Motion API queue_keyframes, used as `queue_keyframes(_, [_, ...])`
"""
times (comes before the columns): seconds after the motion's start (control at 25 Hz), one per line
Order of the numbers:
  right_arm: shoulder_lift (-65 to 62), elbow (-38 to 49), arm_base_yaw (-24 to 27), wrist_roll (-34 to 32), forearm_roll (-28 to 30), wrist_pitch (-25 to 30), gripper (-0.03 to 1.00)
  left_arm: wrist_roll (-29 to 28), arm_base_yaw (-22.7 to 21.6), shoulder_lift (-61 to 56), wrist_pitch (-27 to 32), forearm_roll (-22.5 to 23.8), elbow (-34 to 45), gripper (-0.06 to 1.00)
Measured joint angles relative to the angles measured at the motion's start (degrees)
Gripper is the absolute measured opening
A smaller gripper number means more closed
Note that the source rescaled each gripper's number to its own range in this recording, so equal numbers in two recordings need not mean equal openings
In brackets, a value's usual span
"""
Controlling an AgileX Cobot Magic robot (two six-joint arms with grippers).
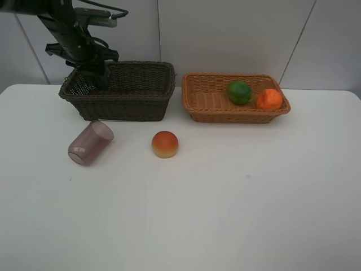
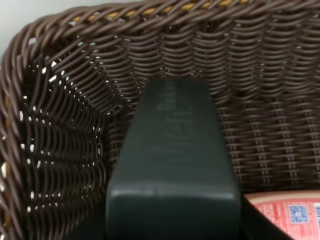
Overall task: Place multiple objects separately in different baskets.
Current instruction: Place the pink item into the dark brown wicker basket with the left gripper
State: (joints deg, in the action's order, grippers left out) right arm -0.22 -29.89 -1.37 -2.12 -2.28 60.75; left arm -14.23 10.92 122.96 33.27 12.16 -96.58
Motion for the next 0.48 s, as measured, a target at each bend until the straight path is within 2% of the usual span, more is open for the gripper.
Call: queue_keyframes(0.48, [0.0, 0.0, 0.0, 0.0, 0.1, 0.0, 1.0, 0.1, 0.0, 1.2, -0.2, 1.1, 0.0, 0.02])
